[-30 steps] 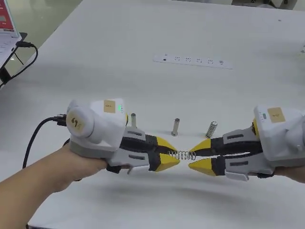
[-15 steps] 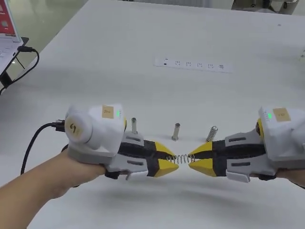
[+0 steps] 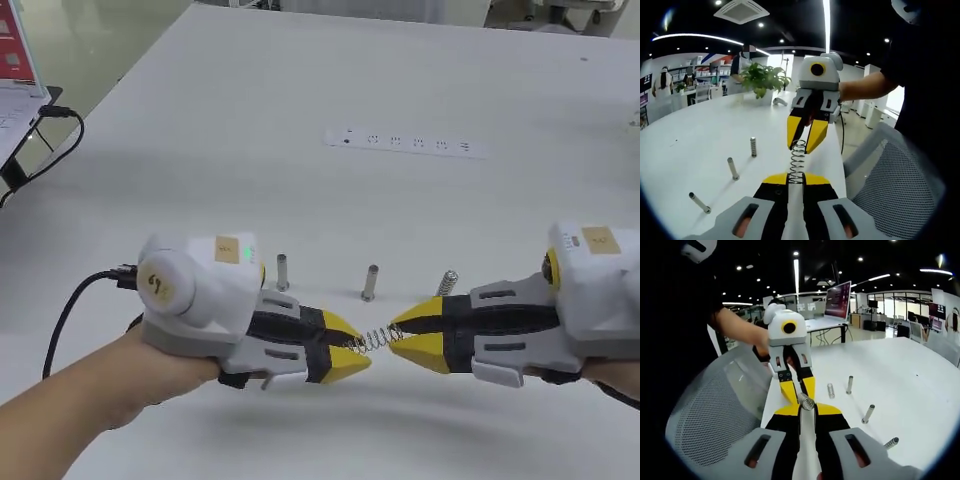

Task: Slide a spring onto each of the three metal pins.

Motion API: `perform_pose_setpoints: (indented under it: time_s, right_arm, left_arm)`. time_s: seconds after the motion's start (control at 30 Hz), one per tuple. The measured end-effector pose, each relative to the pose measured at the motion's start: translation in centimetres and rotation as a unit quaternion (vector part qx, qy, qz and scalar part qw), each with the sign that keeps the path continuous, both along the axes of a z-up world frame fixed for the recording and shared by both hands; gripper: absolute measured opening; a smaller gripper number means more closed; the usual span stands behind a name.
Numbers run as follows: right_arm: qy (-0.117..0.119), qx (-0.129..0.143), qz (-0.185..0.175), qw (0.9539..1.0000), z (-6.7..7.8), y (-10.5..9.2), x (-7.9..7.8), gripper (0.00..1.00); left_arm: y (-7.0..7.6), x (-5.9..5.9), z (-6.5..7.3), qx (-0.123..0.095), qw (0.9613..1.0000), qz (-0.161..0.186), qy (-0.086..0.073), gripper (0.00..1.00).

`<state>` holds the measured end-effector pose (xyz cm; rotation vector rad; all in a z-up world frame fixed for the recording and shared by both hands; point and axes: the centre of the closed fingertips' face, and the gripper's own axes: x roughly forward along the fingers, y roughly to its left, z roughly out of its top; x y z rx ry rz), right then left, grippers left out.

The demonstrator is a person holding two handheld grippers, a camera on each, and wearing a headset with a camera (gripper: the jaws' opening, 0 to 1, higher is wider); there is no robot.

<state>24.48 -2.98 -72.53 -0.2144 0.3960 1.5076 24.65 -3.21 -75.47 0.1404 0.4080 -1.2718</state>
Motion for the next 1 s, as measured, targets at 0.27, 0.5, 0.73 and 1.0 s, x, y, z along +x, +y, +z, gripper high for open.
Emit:
perform_pose_setpoints:
  time_s: [0.27, 0.5, 0.73, 1.0]
  right_arm:
    - [-0.007, 0.028, 0.0, 0.9996, 1.3, 1.2, -0.3, 0.08]
    - [-0.024, 0.036, -0.003, 0.9991, 1.8, 2.0, -0.1, 0.08]
    - [-0.041, 0.041, -0.007, 0.9983, 2.1, 2.4, 0.1, 0.08]
    - [-0.095, 0.032, 0.005, 0.995, 2.3, 2.4, 0.0, 0.08]
  left_arm:
    - [-0.6, -0.2, -0.2, 0.005, 1.0, -0.007, -0.004, 0.02]
    - [-1.0, -0.1, -0.1, 0.001, 1.0, -0.007, -0.006, 0.02]
    - [-0.7, 0.3, 0.2, -0.008, 1.0, -0.001, -0.006, 0.02]
    - [-0.9, 0.5, 0.5, -0.017, 0.9998, 0.004, -0.004, 0.02]
